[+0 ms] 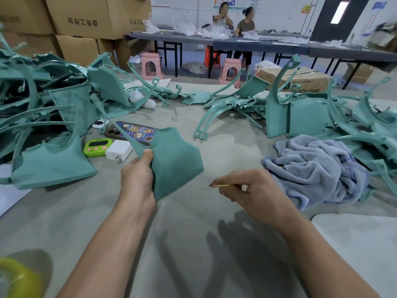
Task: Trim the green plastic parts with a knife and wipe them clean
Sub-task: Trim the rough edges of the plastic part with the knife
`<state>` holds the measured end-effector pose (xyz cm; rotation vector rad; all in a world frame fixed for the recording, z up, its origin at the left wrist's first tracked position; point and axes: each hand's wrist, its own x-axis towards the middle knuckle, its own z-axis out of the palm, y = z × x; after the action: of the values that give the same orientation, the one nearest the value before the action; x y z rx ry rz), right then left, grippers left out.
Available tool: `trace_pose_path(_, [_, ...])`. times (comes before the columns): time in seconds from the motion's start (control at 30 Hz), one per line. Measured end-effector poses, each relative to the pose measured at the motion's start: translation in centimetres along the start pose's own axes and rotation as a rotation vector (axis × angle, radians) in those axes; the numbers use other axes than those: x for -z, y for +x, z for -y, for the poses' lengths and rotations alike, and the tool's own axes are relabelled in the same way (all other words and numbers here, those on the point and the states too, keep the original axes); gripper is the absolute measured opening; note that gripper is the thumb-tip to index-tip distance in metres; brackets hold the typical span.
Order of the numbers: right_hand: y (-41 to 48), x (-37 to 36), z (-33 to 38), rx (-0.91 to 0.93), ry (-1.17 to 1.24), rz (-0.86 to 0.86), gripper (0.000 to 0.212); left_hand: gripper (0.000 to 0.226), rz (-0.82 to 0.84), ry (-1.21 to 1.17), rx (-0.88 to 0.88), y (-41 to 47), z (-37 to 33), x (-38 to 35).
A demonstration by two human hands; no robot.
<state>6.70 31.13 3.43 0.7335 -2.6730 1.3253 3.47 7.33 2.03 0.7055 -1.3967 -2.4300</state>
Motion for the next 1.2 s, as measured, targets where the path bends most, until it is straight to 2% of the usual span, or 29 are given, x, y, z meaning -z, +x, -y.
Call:
trace_pose_path(0.13, [0.2, 0.1, 0.3, 0.017, 0.104, -0.142, 0.027, 0.015, -0.013, 0.070, -0.070, 0.3, 0.1, 0.2])
trace_pose_path(0.2, [0.5, -0.3, 0.5, 0.024, 0.078, -0.159, 0.039, 0.017, 0.003, 0.104, -0.044, 0.2, 0.6, -0.3])
trace_pose_path(0.27, [0.5, -0.4, 0.3, 0.014, 0.020, -0.074, 0.048, 0.017, -0.006, 0.111, -0.045, 0.1, 0.8, -0.5])
trace_pose_path(0.37, [0.2, 0.1, -0.3, 0.033, -0.129, 0.077, 0.030, 0.011, -0.111, 0.025, -0.096, 0.3, 0.4, -0.1])
trace_pose_path(0.43, [0.1, 0.0, -0.5, -0.017, -0.117, 0.086, 0.025, 0.007, -0.161, -0.037, -0.111, 0.4, 0.0, 0.4])
trace_pose_path(0.53, [0.5, -0.7, -0.4, -0.147, 0.303, -0.073, 0.021, 0.005, -0.127, -0.015, -0.088, 0.2, 0.1, 0.3])
trace_pose_path(0.63, [0.9, -1.3, -0.2, -0.341, 0.698, -0.134, 0.030, 0.005, -0.067, 0.081, -0.080, -0.7, 0.9, -0.6])
trace_pose_path(0.77, [1.0, -1.6, -0.5, -0.421, 0.778, -0.146, 0.038, 0.007, -0.024, 0.198, -0.161, -1.6, 1.3, -1.3])
trace_pose_path(0.83, [1.2, -0.9, -0.9, -0.452, 0.838, -0.215, 0.036, 0.005, 0.053, 0.164, -0.123, -1.9, 1.0, -1.4])
trace_pose_path(0.9, [1.4, 0.2, -1.2, -0.486, 0.908, -0.262, 0.031, 0.014, 0.139, 0.203, -0.083, -2.1, 0.5, -1.2])
trace_pose_path(0.97, [1.5, 1.0, -1.6, -0.514, 0.971, -0.286, 0.033, 0.020, 0.254, 0.232, 0.051, -2.2, 0.1, -0.9])
trace_pose_path(1.07, [1.8, 1.1, -2.1, -0.546, 0.982, -0.361, 0.050, 0.016, 0.371, 0.295, 0.239, -2.7, 0.3, -1.0])
trace_pose_path(1.13, [1.8, 0.7, -2.2, -0.541, 0.877, -0.445, 0.042, 0.017, 0.315, 0.261, 0.232, -2.9, 0.6, -1.4])
trace_pose_path(1.2, [1.6, 0.6, -2.3, -0.456, 0.614, -0.573, 0.031, 0.015, 0.214, 0.124, 0.228, -2.9, 0.6, -1.9])
